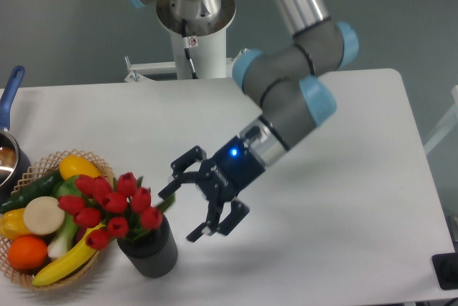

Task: Insert the flowers into the vase

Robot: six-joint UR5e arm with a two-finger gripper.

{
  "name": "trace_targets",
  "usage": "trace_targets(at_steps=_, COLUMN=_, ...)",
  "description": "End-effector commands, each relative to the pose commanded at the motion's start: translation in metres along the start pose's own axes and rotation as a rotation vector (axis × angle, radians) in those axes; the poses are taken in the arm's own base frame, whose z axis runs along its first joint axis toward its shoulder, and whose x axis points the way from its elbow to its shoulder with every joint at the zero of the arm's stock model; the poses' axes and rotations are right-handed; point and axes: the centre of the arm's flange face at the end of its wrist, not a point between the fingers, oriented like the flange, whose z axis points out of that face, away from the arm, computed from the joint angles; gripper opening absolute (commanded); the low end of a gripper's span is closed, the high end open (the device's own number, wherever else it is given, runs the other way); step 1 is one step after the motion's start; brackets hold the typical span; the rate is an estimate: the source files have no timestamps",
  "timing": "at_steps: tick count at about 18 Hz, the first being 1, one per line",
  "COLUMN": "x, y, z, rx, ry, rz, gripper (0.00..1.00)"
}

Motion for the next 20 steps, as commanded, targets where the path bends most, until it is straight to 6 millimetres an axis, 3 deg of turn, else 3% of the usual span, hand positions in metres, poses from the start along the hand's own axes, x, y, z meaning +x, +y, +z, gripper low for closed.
trace_targets(at_steps=2, x=-0.003, y=-0.020, z=-0.029, rx=-0.078, ry=-0.070, rz=0.019, gripper=1.00)
trace_targets(at_steps=6, x=0.016, y=-0.046, z=-0.074, rx=-0.367, ry=-0.217, rz=0.071, gripper=1.00)
trace_targets(at_steps=10, x=0.036, y=-0.039, z=-0.099, rx=-0.584, ry=-0.268, rz=0.052, gripper=1.00)
trace_targets(at_steps=16, x=0.038, y=-0.018, z=-0.128, rx=-0.793, ry=-0.213, rz=0.045, gripper=1.00)
trace_targets(at_steps=20, x=0.047, y=-0.021, z=-0.180, rx=-0.858, ry=-0.073, rz=0.140, gripper=1.00)
